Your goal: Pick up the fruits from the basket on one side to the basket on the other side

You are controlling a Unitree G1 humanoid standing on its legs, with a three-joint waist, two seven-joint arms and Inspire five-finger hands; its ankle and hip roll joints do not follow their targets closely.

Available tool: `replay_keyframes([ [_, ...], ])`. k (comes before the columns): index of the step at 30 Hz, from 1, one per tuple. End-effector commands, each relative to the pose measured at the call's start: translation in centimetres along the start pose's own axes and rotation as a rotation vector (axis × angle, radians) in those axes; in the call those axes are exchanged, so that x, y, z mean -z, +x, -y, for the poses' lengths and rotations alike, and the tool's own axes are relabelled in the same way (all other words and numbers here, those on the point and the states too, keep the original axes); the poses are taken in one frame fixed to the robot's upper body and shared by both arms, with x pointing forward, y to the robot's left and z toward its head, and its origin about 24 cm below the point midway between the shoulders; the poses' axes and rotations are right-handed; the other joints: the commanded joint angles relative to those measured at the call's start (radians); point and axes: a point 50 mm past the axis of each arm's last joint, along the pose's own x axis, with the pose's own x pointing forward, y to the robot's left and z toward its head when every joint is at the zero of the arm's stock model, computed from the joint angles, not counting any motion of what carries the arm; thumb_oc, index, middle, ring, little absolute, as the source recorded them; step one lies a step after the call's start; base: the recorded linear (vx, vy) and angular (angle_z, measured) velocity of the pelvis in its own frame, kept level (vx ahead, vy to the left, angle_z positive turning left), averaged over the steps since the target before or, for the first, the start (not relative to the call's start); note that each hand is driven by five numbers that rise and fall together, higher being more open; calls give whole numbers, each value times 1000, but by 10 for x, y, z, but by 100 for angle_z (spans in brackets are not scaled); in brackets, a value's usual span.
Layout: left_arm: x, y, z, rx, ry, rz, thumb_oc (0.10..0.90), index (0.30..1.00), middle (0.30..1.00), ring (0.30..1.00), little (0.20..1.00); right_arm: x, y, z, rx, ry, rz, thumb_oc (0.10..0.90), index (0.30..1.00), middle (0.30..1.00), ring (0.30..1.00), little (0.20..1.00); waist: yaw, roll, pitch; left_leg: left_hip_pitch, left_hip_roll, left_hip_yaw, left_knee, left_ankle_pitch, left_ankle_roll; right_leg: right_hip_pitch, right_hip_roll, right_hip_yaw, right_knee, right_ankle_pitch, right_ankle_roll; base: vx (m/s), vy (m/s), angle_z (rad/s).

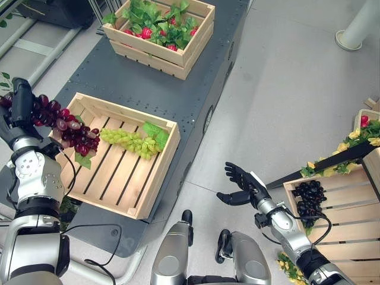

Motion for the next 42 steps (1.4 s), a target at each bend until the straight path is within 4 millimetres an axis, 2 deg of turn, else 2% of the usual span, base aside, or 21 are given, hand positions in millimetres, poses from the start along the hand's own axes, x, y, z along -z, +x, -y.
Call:
replay_keyframes([
  [1,-46,10,30,161,35,215,400,300,300,300,300,-32,4,3,-22,-3,188,800,900,900,900,900,-38,93,-273,118,-71,-42,-70,-144,23,49,24,1,-207,121,-21,3,-63,2],
  [3,-48,10,37,193,39,220,400,300,300,300,300,-38,8,5,-37,3,195,800,900,900,900,900,-36,93,-285,130,-72,-51,-93,-133,20,62,29,-1,-232,131,-21,-4,-76,5],
  [7,-62,13,63,274,23,245,400,300,300,300,300,-68,23,-1,-96,-3,286,800,900,900,900,900,-29,90,-327,164,-74,-64,-174,-97,9,100,49,-4,-322,169,-17,-9,-98,4],
  [12,-66,13,82,318,-53,238,400,300,300,300,300,-93,34,-7,-154,31,358,800,900,900,900,900,-30,91,-354,189,-74,-74,-246,-67,1,125,64,6,-394,204,-10,-14,-73,-3],
  [13,-67,11,94,346,-78,240,400,300,300,300,300,-106,38,-11,-171,37,393,800,900,900,900,900,-31,91,-367,198,-75,-78,-273,-56,-2,134,67,12,-422,219,-5,-4,-71,-8],
  [17,-72,6,120,418,-119,256,400,300,300,300,300,-130,46,-17,-225,67,441,800,900,900,900,900,-35,90,-388,216,-73,-85,-333,-30,-7,150,77,27,-487,255,2,-4,-64,-9],
  [21,-76,-1,145,475,-160,266,400,300,300,300,300,-143,58,-23,-300,167,385,800,900,900,900,900,-40,87,-402,230,-71,-82,-380,-8,-14,165,88,38,-546,288,5,-20,-59,-10],
  [26,-80,-8,170,547,-219,258,400,300,300,300,300,-156,69,-30,-361,246,366,800,900,900,900,900,-43,84,-414,234,-67,-87,-417,13,-20,166,99,41,-572,301,3,-27,-48,-2],
  [28,-75,-17,186,589,-244,242,400,300,300,300,300,-169,76,-32,-388,302,370,800,900,900,900,900,-45,80,-418,233,-67,-90,-419,12,-21,165,102,42,-572,300,1,-31,-42,-2],
  [33,-63,-28,205,664,-268,198,400,300,300,300,300,-188,85,-34,-411,395,396,800,900,900,900,900,-50,72,-428,243,-59,-74,-419,7,-23,170,107,43,-572,297,-4,0,-28,-3],
  [42,-53,-47,229,775,-299,163,400,300,300,300,300,-212,91,-8,-293,376,449,800,900,900,900,900,-70,67,-446,261,-46,-40,-419,-1,-28,178,115,58,-572,294,-6,30,-13,-5],
])
